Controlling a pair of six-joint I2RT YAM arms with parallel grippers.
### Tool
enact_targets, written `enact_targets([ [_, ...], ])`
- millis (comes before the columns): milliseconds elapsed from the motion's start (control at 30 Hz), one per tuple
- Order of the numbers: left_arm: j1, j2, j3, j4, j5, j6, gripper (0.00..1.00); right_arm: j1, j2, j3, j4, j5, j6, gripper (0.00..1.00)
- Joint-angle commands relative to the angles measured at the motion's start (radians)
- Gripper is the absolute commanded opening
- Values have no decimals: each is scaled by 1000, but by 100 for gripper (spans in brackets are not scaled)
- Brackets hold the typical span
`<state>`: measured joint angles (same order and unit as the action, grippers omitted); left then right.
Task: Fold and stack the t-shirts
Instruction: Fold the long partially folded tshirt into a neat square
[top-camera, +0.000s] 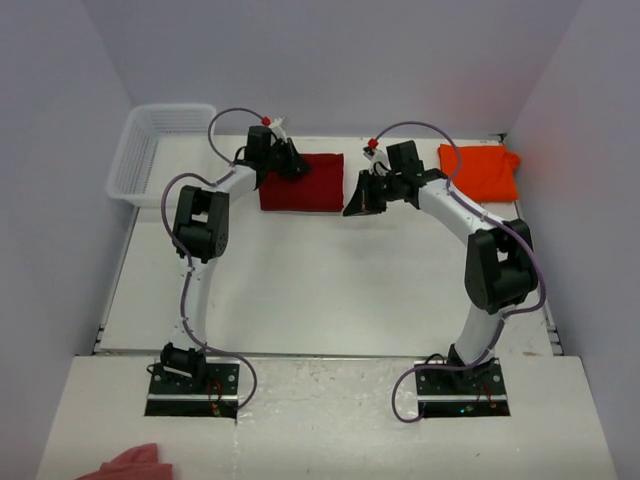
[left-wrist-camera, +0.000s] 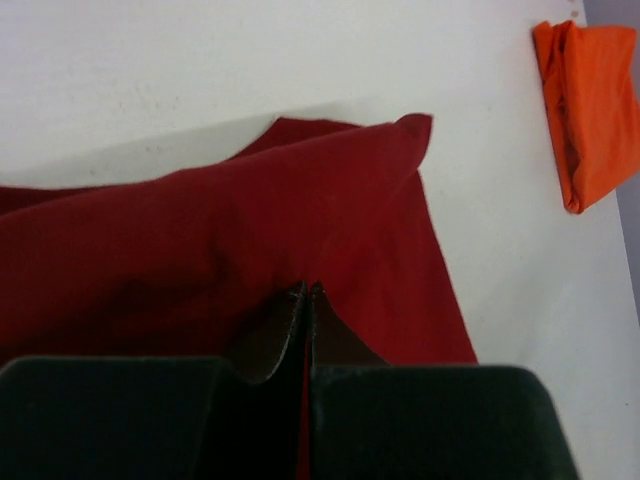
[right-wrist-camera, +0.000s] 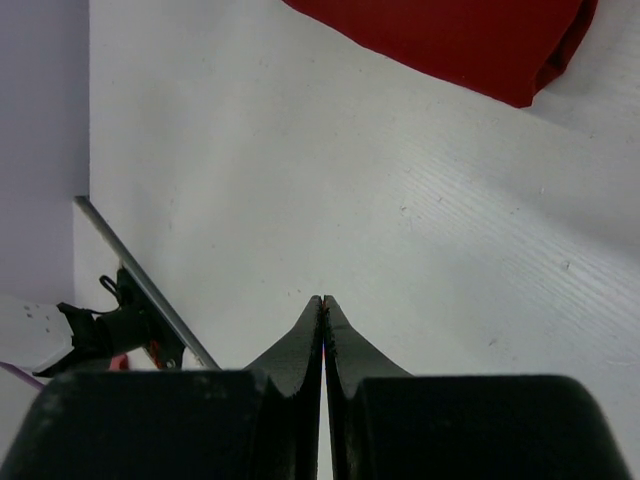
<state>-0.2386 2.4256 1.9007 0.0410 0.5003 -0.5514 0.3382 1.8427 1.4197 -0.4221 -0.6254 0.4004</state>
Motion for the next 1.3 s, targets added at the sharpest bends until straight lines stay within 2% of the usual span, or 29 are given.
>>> enact_targets([
  [0, -4, 27, 58, 34, 73, -42, 0, -2, -77, -22, 43, 6, 9, 0],
  [133, -5, 53, 38, -27, 44, -59, 0, -2, -111, -59, 66, -4, 21, 0],
  [233, -13, 43, -40, -38, 17, -84, 0, -2, -126, -68, 60, 12, 31, 0],
  [300, -21, 26, -116, -90, -17, -117, 0, -2, -149, -91, 65, 35, 37, 0],
  [467, -74, -61, -369, -59, -64, -159, 0, -2, -188, -142, 39, 130, 58, 0],
  [633, -198, -183, -613, 28, -100, -182, 0, -2, -211, -168, -27, 231, 68, 0],
  [867, -344, -446, -914, 88, -180, -251, 0, -2, -287, -260, -66, 378, 74, 20],
  [1033, -406, -601, -1095, 123, -223, -300, 0, -2, -364, -378, -87, 484, 113, 26],
  [1100, -436, -669, -1132, 129, -252, -326, 0, -2, -430, -433, -76, 507, 136, 30],
  [1167, -459, -721, -1169, 129, -288, -346, 0, 4, -509, -519, -49, 486, 144, 39],
  [1267, -469, -744, -1172, 128, -293, -346, 0, 18, -581, -616, -18, 449, 137, 44],
])
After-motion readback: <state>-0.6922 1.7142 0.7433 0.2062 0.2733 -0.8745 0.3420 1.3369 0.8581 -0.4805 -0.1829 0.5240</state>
